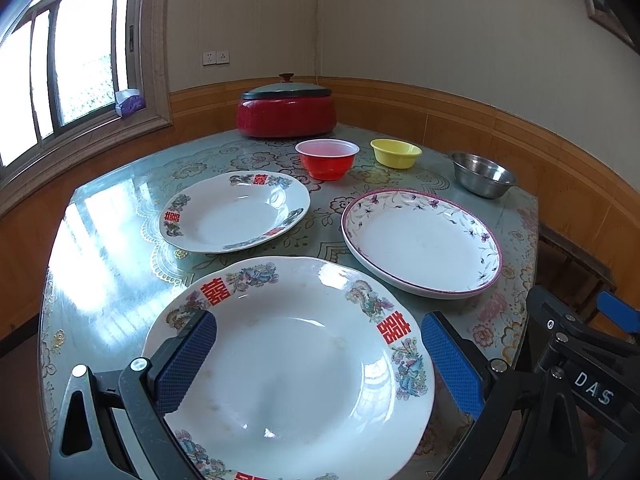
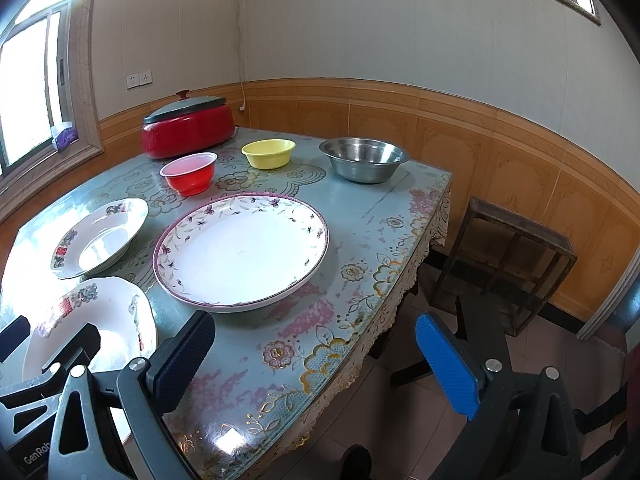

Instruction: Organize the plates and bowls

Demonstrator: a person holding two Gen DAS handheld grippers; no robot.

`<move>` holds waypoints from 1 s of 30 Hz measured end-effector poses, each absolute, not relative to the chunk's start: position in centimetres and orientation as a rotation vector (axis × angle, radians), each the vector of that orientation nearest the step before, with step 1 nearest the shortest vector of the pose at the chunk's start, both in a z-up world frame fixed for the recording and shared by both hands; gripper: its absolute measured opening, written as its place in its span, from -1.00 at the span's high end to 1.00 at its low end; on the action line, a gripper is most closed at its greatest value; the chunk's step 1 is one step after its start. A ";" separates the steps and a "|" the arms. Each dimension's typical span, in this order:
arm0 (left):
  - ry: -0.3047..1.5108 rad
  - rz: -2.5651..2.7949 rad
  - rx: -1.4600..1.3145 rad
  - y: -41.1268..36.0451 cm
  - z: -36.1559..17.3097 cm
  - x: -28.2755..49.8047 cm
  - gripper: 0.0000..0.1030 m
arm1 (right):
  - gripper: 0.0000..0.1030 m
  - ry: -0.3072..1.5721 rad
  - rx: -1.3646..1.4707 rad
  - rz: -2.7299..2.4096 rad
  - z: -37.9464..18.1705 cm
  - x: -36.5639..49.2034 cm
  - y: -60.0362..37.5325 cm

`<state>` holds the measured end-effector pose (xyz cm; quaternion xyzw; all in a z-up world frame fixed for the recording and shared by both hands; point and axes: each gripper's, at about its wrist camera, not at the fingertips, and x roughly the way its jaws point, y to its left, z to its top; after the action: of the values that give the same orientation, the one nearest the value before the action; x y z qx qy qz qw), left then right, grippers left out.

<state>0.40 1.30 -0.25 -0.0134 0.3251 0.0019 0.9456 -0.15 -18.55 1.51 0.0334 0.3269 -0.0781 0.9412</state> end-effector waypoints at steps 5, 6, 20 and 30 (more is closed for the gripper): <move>0.664 0.005 -0.032 1.4 -0.2 0.5 -1.00 | -0.99 0.667 0.064 -0.156 1.6 0.0 -18.4; 0.664 0.005 -0.032 1.4 -0.2 0.5 -1.00 | -0.99 0.666 0.063 -0.155 1.6 0.0 -18.4; 0.668 0.004 -0.037 1.6 -0.2 0.6 -1.00 | -0.99 0.670 0.061 -0.152 1.5 0.1 -18.3; 0.668 0.002 -0.037 1.5 -0.3 0.6 -1.00 | -0.99 0.671 0.064 -0.154 1.4 0.0 -18.3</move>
<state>0.60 1.55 -0.29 -0.0184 0.3276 0.0008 0.9446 0.04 -18.35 1.42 0.0312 0.3290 -0.0752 0.9408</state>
